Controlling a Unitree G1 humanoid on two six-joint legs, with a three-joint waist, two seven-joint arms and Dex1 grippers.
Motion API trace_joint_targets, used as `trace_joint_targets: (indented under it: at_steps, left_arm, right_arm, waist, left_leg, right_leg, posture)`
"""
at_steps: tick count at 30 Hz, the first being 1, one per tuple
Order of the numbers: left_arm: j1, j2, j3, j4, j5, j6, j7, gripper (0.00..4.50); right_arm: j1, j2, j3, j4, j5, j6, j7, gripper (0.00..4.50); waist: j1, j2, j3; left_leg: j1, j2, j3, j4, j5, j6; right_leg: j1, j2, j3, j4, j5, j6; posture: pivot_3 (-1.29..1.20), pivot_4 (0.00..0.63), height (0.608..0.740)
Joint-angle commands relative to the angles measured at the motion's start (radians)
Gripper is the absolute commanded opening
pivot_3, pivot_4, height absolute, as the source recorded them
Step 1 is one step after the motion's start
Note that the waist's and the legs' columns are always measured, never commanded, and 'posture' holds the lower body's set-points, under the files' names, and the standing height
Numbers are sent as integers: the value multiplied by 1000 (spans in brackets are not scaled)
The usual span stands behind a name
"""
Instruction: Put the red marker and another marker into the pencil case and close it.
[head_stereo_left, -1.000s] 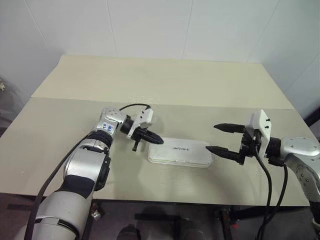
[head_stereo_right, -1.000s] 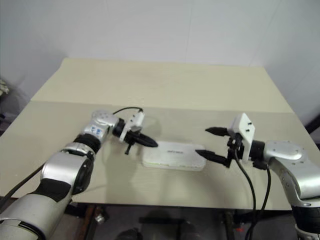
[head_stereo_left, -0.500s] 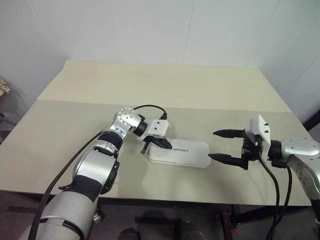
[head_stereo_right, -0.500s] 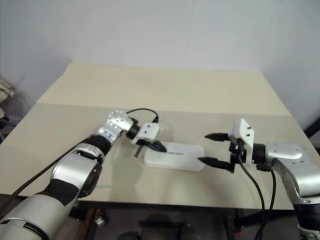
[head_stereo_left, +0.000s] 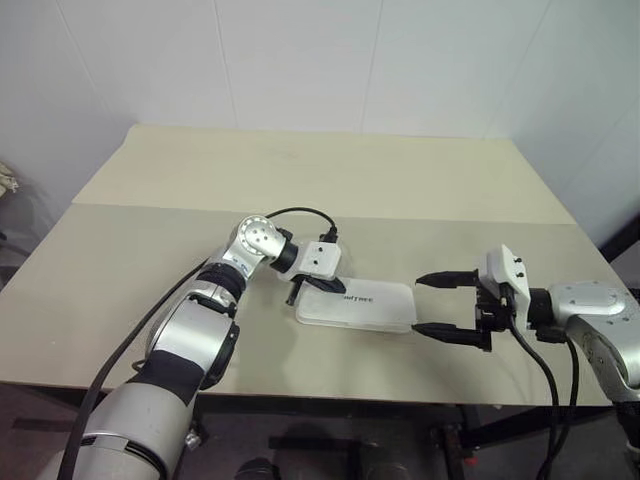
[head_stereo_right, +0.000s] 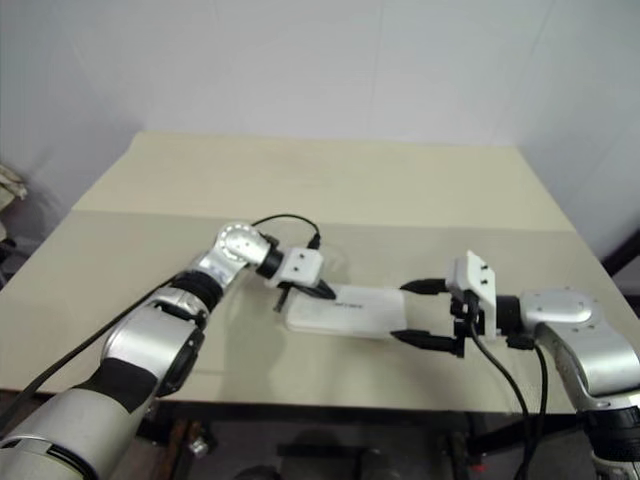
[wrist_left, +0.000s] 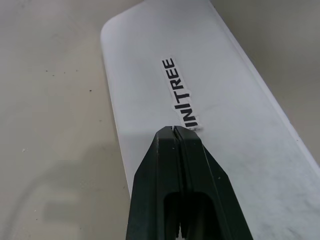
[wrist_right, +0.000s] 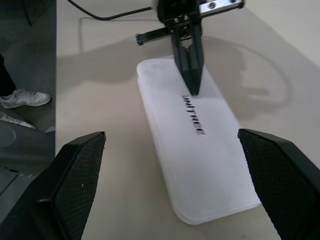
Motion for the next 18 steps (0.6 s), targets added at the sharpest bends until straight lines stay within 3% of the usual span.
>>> trace_joint_targets:
  at_steps: [1,6,8,18]
  left_arm:
    - [23,13,54,19,-43,3,5,12]
    - [31,32,191,3,-163,47,10,12]
    - [43,43,250,-10,-224,66,-32,12]
    - [142,131,390,-175,-422,181,-188,12]
  right_arm:
    - [-45,-5,5,38,-19,-36,24,4500]
    - [-95,1,19,98,-43,-60,42,4500]
    - [-111,1,26,118,-51,-70,51,4500]
    - [-213,-4,-13,313,-10,-99,203,4500]
  waist:
    - [-1,0,0]
    - [1,1,1]
    - [4,2,2]
    - [3,6,4]
  left_leg:
    - [0,0,0,0,0,0]
    - [-8,0,0,-1,-1,0]
    - [-14,0,0,-1,-1,0]
    - [-18,0,1,-3,-2,1]
  right_leg:
    - [-1,0,0,0,0,0]
    - [-10,0,0,3,2,3]
    - [-17,0,0,6,9,15]
    - [-19,0,-2,3,8,14]
  posture:
    - [0,150,740]
    - [0,150,740]
    - [0,150,740]
    - [0,150,740]
